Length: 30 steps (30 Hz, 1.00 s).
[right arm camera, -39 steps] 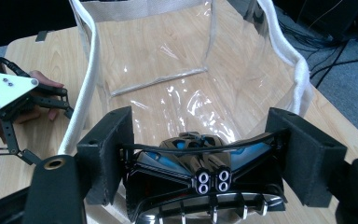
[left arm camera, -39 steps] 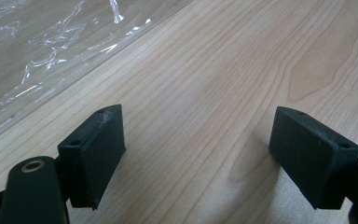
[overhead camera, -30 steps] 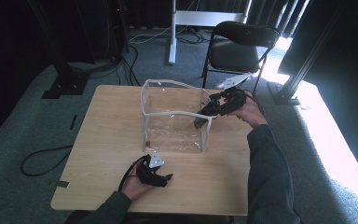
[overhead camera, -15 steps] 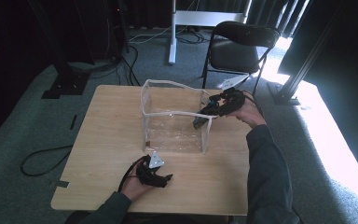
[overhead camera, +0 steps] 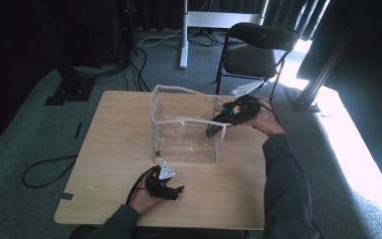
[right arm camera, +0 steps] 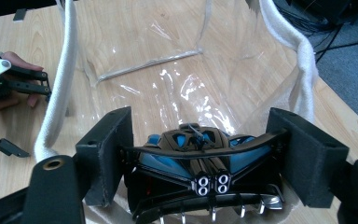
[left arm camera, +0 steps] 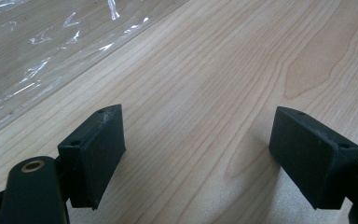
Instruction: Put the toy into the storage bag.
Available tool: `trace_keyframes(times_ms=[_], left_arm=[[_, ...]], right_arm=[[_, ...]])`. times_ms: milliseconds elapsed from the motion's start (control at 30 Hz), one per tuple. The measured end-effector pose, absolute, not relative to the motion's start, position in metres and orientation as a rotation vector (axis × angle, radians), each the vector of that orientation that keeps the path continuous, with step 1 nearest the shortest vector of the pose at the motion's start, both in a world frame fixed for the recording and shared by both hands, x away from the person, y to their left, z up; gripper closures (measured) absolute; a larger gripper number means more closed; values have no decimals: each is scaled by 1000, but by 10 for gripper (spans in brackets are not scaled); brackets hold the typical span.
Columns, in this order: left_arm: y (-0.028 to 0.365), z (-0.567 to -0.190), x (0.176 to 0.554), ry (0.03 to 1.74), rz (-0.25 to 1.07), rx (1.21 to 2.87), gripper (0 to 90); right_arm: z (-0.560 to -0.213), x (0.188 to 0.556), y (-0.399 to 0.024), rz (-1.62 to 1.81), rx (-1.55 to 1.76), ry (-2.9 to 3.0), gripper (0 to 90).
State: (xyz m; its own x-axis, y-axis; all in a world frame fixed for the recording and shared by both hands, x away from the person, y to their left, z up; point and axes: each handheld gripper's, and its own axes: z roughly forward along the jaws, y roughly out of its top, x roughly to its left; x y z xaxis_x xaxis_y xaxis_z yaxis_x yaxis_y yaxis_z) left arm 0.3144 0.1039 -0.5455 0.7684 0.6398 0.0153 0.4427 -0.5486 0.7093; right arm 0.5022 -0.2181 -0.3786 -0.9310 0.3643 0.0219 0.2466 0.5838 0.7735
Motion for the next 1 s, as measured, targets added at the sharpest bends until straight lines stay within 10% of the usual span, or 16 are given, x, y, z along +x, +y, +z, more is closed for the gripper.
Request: trace_keyframes(times_ms=[1000], left_arm=[[104,-545,314,801,352,2237,209]], right_arm=[[-374,479,-278,1359,723,2376,144]])
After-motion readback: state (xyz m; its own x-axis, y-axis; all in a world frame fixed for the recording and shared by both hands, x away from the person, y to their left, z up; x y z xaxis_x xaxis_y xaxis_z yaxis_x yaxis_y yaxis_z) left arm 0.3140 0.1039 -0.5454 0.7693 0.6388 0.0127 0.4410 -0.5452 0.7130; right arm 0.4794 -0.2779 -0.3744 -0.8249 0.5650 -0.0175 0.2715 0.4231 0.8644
